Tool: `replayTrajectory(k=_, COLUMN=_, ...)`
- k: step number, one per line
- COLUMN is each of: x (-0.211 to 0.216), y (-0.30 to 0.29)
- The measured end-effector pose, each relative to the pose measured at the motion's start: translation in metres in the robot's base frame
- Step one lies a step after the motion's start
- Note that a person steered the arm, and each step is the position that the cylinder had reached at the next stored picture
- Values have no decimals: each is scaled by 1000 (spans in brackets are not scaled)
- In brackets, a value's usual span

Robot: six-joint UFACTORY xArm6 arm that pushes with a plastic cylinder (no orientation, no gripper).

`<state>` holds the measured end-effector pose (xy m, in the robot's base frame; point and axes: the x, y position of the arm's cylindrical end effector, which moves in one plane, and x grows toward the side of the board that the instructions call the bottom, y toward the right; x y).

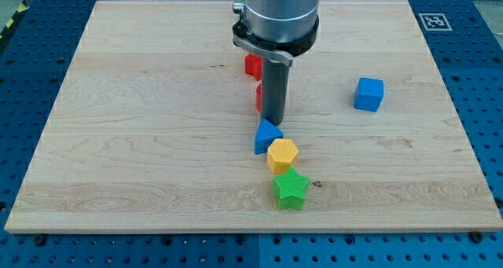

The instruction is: Point your arm closer to blue triangle

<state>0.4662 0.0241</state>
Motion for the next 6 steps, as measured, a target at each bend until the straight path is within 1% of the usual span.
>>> replayTrajectory(k=1, x=-22, y=9)
replayTrajectory(k=2, x=-32, y=15)
replayTrajectory(k=3, x=-32, y=-3)
replayTrajectory(k=4, x=-18, y=-57)
replayTrajectory(k=5, x=41, y=-71)
replayTrajectory(k=6, x=64, y=-57)
